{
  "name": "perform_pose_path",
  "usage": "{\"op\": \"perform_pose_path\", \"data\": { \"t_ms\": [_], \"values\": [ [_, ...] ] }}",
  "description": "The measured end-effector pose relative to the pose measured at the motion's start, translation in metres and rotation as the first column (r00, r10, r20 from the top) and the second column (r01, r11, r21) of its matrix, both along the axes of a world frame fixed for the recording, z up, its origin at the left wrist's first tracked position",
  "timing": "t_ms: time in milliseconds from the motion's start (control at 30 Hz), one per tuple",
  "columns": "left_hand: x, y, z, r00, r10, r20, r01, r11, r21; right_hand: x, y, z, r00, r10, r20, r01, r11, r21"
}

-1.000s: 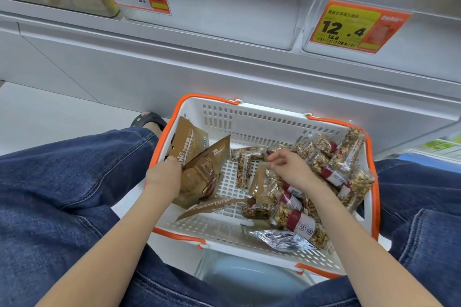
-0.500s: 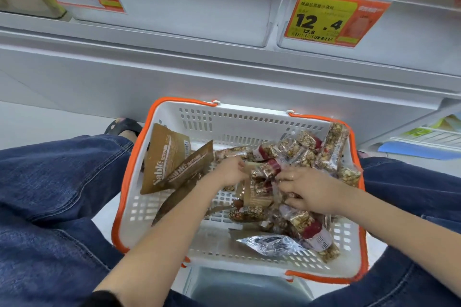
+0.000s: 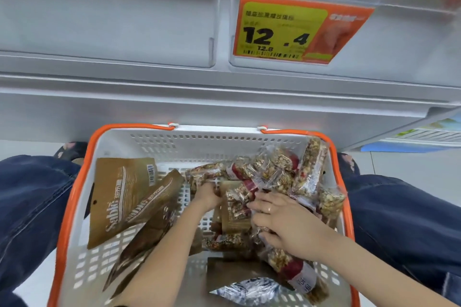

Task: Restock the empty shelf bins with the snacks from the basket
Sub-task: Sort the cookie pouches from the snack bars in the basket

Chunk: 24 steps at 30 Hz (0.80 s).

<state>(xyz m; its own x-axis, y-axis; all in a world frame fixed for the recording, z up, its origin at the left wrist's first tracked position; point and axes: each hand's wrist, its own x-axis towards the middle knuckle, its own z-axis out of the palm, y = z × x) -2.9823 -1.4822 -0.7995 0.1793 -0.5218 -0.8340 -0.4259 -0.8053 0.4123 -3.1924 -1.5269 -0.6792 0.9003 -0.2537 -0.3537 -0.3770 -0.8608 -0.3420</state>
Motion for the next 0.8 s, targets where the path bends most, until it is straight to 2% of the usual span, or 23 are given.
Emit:
{"op": "perform_pose_path", "data": {
  "t_ms": [100,267,600,800],
  "values": [
    [0.003,0.003,-0.004,0.997,0.047,-0.054,-0.045,0.998,0.045,-0.001,0.002,0.0,1.0,-0.025,0.004,0.025,1.0,-0.004],
    [-0.003,0.023,-0.016,1.0,-0.018,-0.007,0.018,0.992,0.128,-0.003,0.005,0.002,0.998,-0.045,0.032,0.045,0.999,0.017],
    [-0.006,0.035,-0.02,0.991,0.08,-0.108,-0.084,0.996,-0.036,-0.003,0.007,0.0,0.997,-0.072,0.037,0.071,0.997,0.013],
    [0.001,0.033,0.004,0.999,0.018,0.032,-0.014,0.994,-0.111,-0.003,0.002,0.005,1.0,-0.028,0.007,0.028,0.999,0.039]
  ]
}}
